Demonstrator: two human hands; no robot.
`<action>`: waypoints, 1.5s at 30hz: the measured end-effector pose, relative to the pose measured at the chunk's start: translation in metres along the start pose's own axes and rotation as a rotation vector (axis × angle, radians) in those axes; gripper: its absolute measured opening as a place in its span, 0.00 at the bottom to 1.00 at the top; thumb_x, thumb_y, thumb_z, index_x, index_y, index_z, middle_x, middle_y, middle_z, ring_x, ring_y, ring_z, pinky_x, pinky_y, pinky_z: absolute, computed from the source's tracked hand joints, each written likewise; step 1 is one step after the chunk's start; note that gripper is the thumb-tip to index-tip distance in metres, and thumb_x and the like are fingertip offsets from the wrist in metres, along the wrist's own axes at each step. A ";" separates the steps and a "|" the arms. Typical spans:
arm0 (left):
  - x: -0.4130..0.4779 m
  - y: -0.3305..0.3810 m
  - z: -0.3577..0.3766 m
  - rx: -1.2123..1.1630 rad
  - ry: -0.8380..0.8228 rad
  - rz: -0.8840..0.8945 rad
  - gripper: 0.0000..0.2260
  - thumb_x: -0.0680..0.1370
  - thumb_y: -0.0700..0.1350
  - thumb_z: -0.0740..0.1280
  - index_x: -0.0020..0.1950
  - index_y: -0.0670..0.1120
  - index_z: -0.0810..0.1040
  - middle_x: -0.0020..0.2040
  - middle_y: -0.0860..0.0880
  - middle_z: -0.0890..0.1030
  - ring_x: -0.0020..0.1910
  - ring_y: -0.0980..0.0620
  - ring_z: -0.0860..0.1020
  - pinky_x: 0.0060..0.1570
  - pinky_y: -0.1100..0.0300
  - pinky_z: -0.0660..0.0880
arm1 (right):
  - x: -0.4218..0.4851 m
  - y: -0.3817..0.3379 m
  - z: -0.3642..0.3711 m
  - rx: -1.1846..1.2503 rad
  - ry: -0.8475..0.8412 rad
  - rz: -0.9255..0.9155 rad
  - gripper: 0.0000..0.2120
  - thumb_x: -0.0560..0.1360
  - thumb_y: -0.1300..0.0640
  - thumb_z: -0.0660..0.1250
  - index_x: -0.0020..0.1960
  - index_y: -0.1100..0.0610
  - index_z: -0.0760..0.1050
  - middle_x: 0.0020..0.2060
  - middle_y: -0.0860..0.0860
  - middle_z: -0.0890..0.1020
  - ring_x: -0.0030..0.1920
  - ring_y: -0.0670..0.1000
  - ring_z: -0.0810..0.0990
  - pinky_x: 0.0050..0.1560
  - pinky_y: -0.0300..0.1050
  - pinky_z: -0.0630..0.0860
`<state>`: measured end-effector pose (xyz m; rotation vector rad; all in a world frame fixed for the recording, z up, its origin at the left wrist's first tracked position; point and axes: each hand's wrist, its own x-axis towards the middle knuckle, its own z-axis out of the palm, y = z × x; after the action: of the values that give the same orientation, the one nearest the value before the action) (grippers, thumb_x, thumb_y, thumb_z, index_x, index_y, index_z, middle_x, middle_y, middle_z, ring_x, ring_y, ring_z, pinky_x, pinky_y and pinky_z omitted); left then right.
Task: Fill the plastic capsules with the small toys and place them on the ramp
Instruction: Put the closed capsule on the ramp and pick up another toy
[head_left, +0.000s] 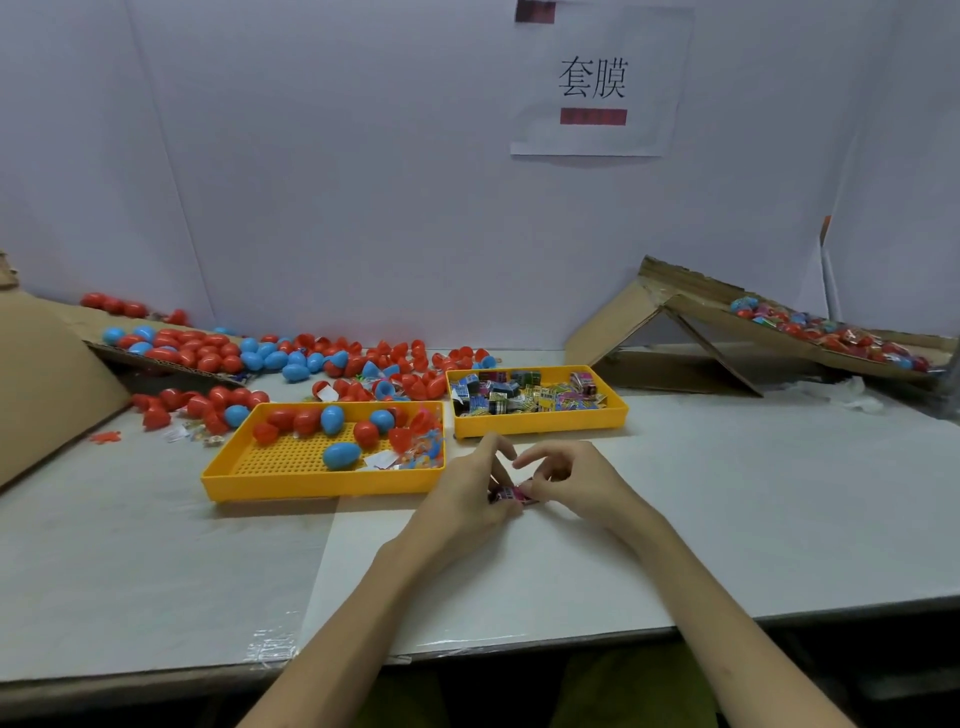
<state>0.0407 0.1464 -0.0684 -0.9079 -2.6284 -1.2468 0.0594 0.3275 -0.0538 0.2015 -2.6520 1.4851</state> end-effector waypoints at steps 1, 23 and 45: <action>0.000 0.000 0.000 0.004 0.001 0.001 0.21 0.74 0.39 0.75 0.59 0.50 0.69 0.43 0.55 0.80 0.46 0.52 0.81 0.44 0.60 0.78 | 0.000 0.000 0.000 0.007 0.004 0.001 0.11 0.71 0.63 0.75 0.49 0.49 0.83 0.38 0.56 0.85 0.43 0.57 0.83 0.52 0.53 0.78; 0.000 0.002 0.000 0.009 0.022 -0.018 0.20 0.73 0.41 0.76 0.55 0.53 0.69 0.41 0.56 0.77 0.43 0.55 0.78 0.38 0.70 0.74 | 0.005 0.007 -0.007 0.074 0.439 0.087 0.09 0.73 0.65 0.73 0.46 0.51 0.81 0.41 0.49 0.83 0.39 0.46 0.83 0.40 0.39 0.78; 0.001 0.016 -0.012 -0.240 0.302 -0.055 0.06 0.80 0.41 0.69 0.44 0.49 0.80 0.38 0.52 0.84 0.40 0.57 0.82 0.43 0.61 0.79 | -0.002 -0.003 -0.006 0.460 0.076 -0.108 0.12 0.73 0.68 0.72 0.46 0.51 0.83 0.39 0.50 0.85 0.41 0.48 0.84 0.41 0.40 0.79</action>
<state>0.0464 0.1461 -0.0497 -0.6181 -2.3193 -1.5977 0.0616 0.3310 -0.0481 0.3065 -2.1668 1.9951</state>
